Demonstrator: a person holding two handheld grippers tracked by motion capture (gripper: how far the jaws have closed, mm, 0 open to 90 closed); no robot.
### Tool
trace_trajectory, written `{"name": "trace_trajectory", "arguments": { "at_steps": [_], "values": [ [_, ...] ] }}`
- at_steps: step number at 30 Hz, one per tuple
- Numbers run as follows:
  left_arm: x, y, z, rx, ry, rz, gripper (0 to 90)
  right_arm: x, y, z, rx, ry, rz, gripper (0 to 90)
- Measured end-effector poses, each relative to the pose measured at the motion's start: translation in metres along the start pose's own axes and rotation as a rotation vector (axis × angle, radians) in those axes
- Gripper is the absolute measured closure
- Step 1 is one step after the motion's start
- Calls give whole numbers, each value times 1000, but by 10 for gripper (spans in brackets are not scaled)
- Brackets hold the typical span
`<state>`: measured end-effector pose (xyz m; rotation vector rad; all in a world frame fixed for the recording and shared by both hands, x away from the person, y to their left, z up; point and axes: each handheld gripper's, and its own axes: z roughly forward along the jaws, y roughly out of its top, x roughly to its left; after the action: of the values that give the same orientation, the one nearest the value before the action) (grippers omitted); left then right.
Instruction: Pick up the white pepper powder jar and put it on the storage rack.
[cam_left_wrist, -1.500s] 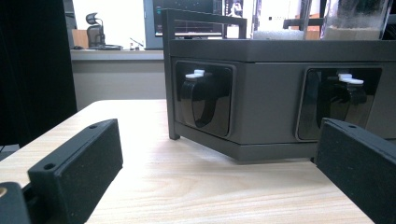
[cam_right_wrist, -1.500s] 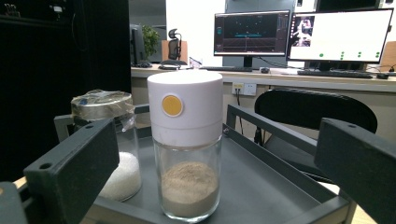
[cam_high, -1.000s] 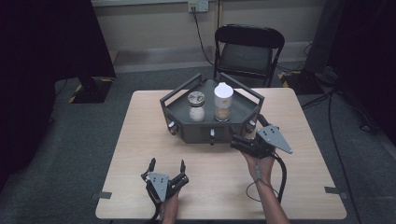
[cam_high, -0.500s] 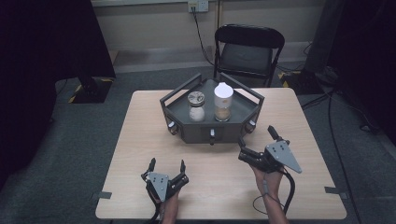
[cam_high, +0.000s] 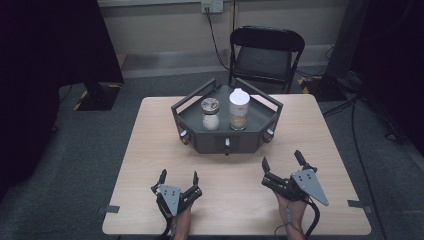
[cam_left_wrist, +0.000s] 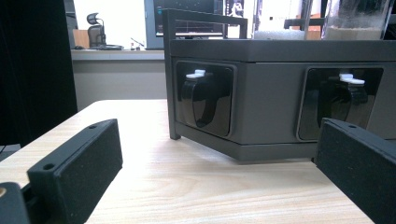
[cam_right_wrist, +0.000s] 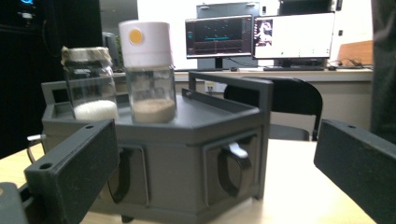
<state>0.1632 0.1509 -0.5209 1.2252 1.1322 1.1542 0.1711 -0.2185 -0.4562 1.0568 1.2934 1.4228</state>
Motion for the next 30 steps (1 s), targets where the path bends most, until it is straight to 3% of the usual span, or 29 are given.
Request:
{"name": "trace_trajectory", "arguments": {
  "at_steps": [14,30],
  "values": [
    [0,0,0,0,1,0,3,7,-29,-15,51,-14,-49,0],
    [0,0,0,0,1,0,3,16,-46,-21,73,-18,-67,0]
  ]
}}
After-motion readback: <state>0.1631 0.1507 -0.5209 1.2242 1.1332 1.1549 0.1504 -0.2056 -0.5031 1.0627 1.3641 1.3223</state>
